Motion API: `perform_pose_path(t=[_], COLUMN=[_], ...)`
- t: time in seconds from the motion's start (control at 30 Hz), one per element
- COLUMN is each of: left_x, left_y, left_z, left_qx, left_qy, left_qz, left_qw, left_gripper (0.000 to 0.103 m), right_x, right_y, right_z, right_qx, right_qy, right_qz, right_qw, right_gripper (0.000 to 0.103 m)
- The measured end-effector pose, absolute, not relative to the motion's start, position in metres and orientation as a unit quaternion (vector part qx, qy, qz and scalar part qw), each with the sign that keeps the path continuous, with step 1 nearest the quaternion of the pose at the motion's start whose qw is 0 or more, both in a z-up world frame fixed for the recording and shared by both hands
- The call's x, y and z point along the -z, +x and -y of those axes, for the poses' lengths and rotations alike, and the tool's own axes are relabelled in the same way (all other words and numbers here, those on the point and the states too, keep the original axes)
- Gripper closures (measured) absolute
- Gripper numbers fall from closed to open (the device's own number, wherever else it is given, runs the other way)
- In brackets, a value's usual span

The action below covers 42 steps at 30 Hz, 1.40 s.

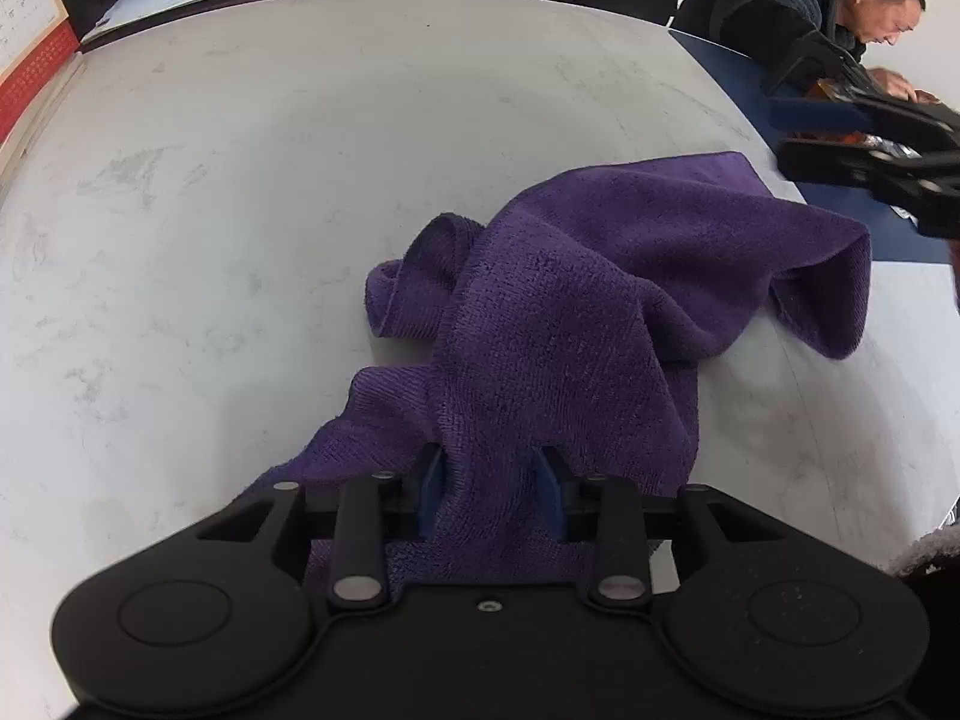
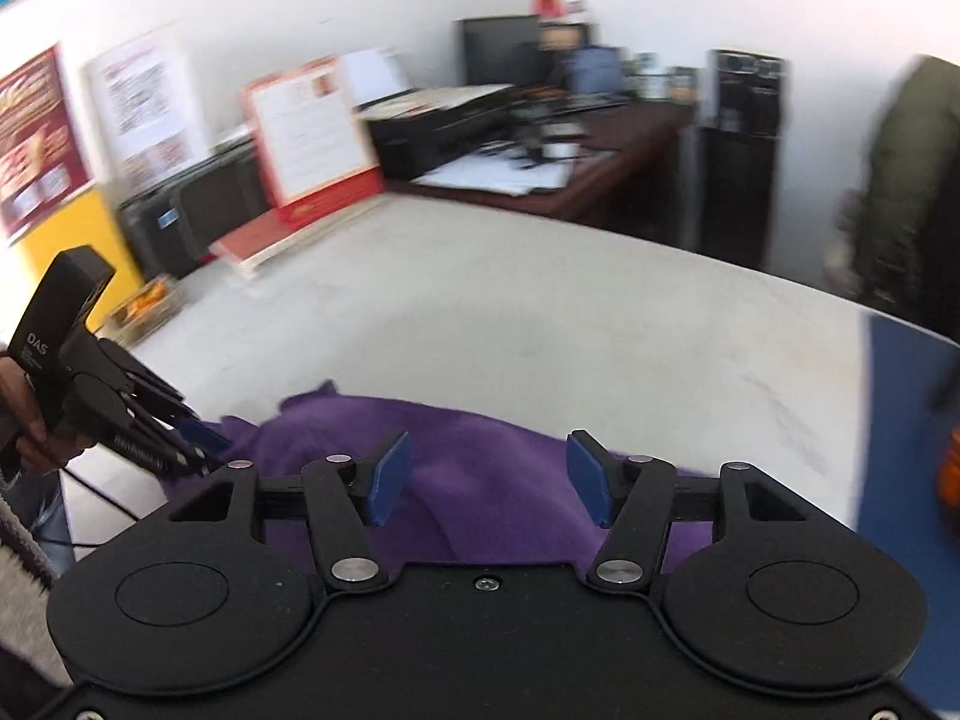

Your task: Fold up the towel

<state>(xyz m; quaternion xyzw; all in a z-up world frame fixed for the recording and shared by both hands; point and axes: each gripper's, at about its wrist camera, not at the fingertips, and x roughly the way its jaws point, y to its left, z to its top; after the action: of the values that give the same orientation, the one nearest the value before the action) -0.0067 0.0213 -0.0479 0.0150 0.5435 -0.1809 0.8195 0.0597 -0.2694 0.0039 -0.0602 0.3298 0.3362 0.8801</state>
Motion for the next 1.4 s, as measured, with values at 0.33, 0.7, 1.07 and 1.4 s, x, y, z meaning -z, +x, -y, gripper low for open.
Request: perform_pose_path(t=[0.33, 0.7, 1.07, 1.4], left_x=[0.059, 0.051, 0.010, 0.041], left_y=[-0.004, 0.000, -0.015, -0.028], left_z=[-0.040, -0.051, -0.072, -0.049], left_qx=[0.194, 0.218, 0.256, 0.279], left_qy=[0.003, 0.014, 0.021, 0.084], left_qz=[-0.553, -0.554, -0.509, -0.513], left_qw=[0.811, 0.803, 0.821, 0.807], left_gripper=[0.070, 0.089, 0.094, 0.085], right_x=[0.024, 0.047, -0.015, -0.033], right_y=[0.159, 0.190, 0.119, 0.006], right_z=[0.195, 0.175, 0.224, 0.266], right_qx=[-0.513, -0.583, -0.598, -0.581], right_qy=[-0.274, -0.318, -0.244, -0.189], right_qz=[-0.370, -0.407, -0.384, -0.407], right_qw=[0.724, 0.627, 0.660, 0.679], right_gripper=[0.045, 0.064, 0.096, 0.096])
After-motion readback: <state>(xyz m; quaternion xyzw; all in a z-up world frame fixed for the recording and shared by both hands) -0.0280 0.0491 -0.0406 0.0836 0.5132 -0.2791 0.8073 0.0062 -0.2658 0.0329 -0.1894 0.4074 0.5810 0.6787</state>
